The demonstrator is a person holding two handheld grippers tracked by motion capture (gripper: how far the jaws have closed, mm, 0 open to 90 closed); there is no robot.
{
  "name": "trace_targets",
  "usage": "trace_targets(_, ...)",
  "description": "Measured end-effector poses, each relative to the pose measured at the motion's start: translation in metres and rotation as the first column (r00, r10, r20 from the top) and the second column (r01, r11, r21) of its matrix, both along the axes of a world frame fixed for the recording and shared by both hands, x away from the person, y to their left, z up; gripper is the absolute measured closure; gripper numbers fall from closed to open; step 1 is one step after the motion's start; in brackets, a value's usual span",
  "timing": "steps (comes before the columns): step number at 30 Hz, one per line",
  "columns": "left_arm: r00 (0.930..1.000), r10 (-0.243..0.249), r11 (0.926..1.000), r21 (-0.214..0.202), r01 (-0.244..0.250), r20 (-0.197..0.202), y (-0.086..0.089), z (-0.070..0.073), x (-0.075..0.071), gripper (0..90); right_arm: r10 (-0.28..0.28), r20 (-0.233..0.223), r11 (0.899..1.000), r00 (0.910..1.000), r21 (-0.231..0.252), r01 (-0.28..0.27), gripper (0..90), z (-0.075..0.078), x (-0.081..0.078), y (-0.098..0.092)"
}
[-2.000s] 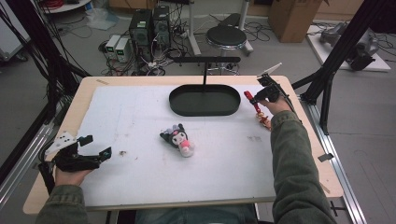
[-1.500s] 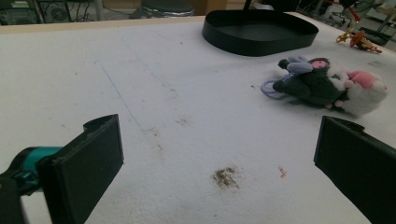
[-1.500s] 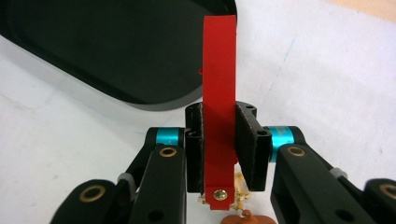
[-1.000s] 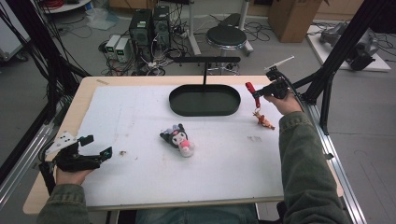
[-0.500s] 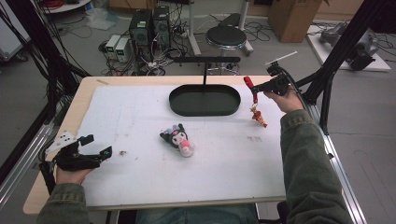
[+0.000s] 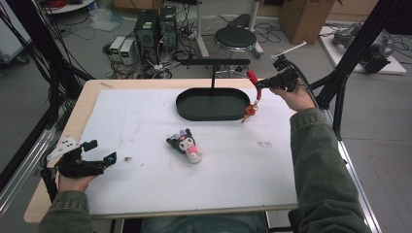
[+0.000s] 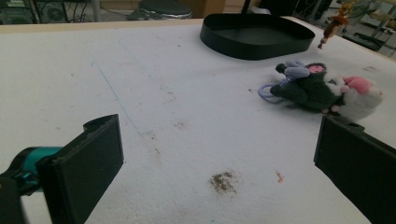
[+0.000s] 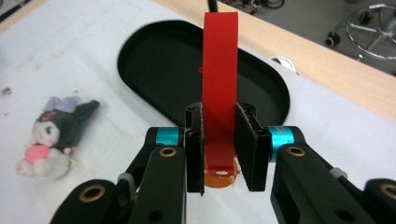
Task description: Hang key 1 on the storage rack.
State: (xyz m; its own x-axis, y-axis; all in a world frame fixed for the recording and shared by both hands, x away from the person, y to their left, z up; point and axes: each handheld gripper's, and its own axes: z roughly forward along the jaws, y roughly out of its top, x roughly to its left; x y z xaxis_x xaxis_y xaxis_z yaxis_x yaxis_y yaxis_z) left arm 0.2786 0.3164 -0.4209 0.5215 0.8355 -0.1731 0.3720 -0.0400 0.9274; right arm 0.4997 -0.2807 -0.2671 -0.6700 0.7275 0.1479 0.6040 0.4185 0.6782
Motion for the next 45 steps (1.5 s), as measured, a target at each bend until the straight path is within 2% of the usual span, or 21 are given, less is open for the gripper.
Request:
trace_targets(7, 1.0000, -0.001, 1.0000, -0.003, 0.001, 0.001, 0.000, 0.000, 0.000, 1.8, 0.036, 0.009, 0.999, 0.9993, 0.004, -0.036, 74.5, 0.007, 0.000, 0.014)
trace_targets(12, 1.0000, 0.001, 1.0000, 0.003, -0.001, 0.000, 0.001, 0.000, -0.001, 1.8, 0.038, 0.004, 0.999, 0.9993, -0.009, -0.038, 74.5, 0.013, 0.002, 0.020)
trace_targets(15, 1.0000, -0.001, 1.0000, 0.002, 0.001, 0.004, 0.001, 0.001, -0.001, 1.8, 0.043, 0.012, 0.999, 0.9990, 0.004, -0.043, 74.5, 0.020, 0.003, 0.024)
trace_targets(17, 1.0000, 0.000, 1.0000, -0.002, 0.000, 0.004, 0.001, 0.001, -0.001, 1.8, 0.054, 0.016, 0.998, 0.9984, 0.012, -0.054, 74.5, 0.023, 0.006, 0.026)
trace_targets(25, 1.0000, -0.005, 1.0000, 0.000, 0.005, 0.000, 0.002, 0.000, 0.000, 1.8, 0.076, 0.000, 0.997, 0.9971, -0.004, -0.076, 74.5, 0.031, 0.017, 0.050)
trace_targets(28, 1.0000, -0.004, 1.0000, -0.006, 0.004, 0.005, 0.003, 0.000, 0.001, 1.8, 0.075, 0.001, 0.997, 0.9972, 0.002, -0.075, 74.5, 0.035, 0.019, 0.052)
trace_targets(34, 1.0000, -0.008, 1.0000, -0.006, 0.008, 0.005, 0.004, 0.000, 0.001, 1.8, 0.058, 0.026, 0.998, 0.9980, 0.037, -0.059, 74.5, 0.053, 0.030, 0.058)
trace_targets(38, 0.9999, -0.008, 1.0000, -0.006, 0.008, 0.007, 0.003, 0.000, 0.001, 1.8, 0.042, 0.019, 0.997, 0.9989, 0.065, -0.043, 74.5, 0.057, 0.039, 0.060)
trace_targets(45, 0.9999, -0.013, 0.9999, 0.004, 0.013, 0.004, 0.003, 0.000, 0.000, 1.8, 0.026, 0.007, 0.998, 0.9996, 0.054, -0.026, 74.5, 0.059, 0.052, 0.064)
